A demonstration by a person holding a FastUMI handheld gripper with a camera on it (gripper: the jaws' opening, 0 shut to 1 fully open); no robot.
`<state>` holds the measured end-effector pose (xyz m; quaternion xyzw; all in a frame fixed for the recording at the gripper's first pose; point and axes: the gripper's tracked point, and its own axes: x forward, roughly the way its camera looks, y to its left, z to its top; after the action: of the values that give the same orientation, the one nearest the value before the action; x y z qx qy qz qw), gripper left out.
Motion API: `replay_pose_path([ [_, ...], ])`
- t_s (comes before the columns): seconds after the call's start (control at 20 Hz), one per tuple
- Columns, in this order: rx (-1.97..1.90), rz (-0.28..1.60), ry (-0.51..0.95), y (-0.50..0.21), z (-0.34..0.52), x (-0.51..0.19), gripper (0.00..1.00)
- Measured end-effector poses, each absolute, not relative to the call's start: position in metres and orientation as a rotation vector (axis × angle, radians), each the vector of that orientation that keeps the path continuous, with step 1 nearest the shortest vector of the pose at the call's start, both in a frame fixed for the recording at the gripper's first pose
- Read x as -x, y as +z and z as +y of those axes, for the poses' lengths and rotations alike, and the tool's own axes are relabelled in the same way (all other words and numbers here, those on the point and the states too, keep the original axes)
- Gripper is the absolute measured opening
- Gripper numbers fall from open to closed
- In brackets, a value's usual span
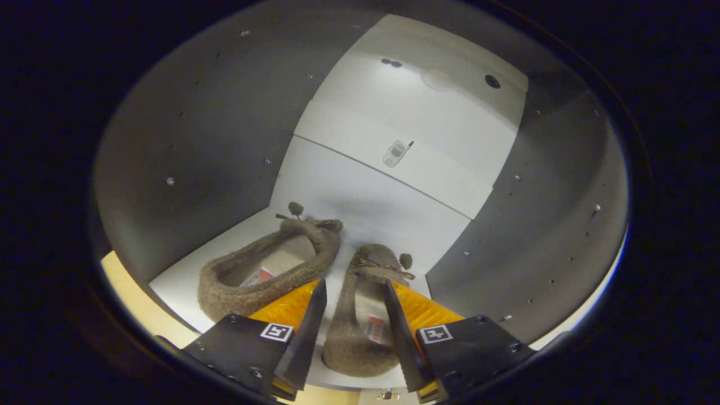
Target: Open the shoe cabinet door, grab the shoes and put them into the shoe cabinet, then close the shoe cabinet door.
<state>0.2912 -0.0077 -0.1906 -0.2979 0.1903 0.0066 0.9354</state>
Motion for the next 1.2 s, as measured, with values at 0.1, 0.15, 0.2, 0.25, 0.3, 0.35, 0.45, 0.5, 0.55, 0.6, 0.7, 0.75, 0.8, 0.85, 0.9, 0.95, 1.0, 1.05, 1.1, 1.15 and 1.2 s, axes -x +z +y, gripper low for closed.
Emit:
replay_pose_path([
  [0.1,0.578,0.365,0.013,-0.178,-0.002,-0.275,0.59],
  [0.15,0.561,0.351,0.014,-0.170,0.002,-0.265,0.61],
  [0.2,0.541,0.336,0.018,-0.161,0.007,-0.255,0.64],
  [0.25,0.520,0.320,0.024,-0.153,0.012,-0.243,0.67],
  [0.3,0.501,0.308,0.027,-0.145,0.015,-0.231,0.67],
  [0.35,0.484,0.297,0.030,-0.138,0.019,-0.219,0.67],
  [0.45,0.454,0.278,0.034,-0.121,0.024,-0.193,0.67],
  [0.5,0.444,0.265,0.028,-0.112,0.024,-0.181,0.67],
  [0.55,0.436,0.249,0.028,-0.104,0.025,-0.167,0.67],
  [0.6,0.430,0.232,0.026,-0.095,0.026,-0.156,0.67],
  [0.7,0.409,0.204,0.022,-0.082,0.028,-0.134,0.67],
  [0.75,0.399,0.193,0.014,-0.074,0.026,-0.122,0.67],
  [0.8,0.389,0.180,0.006,-0.067,0.025,-0.112,0.67],
  [0.85,0.380,0.169,-0.003,-0.060,0.022,-0.101,0.66],
  [0.9,0.372,0.160,-0.009,-0.055,0.020,-0.090,0.66],
  [0.95,0.364,0.152,-0.016,-0.050,0.017,-0.081,0.66],
  [1.0,0.357,0.142,-0.028,-0.044,0.012,-0.071,0.66],
  [1.05,0.351,0.133,-0.042,-0.038,0.008,-0.062,0.66],
  [1.1,0.342,0.125,-0.052,-0.033,0.004,-0.053,0.66],
  [1.15,0.334,0.119,-0.058,-0.028,0.001,-0.042,0.66],
  [1.2,0.327,0.113,-0.065,-0.022,-0.004,-0.033,0.66],
])
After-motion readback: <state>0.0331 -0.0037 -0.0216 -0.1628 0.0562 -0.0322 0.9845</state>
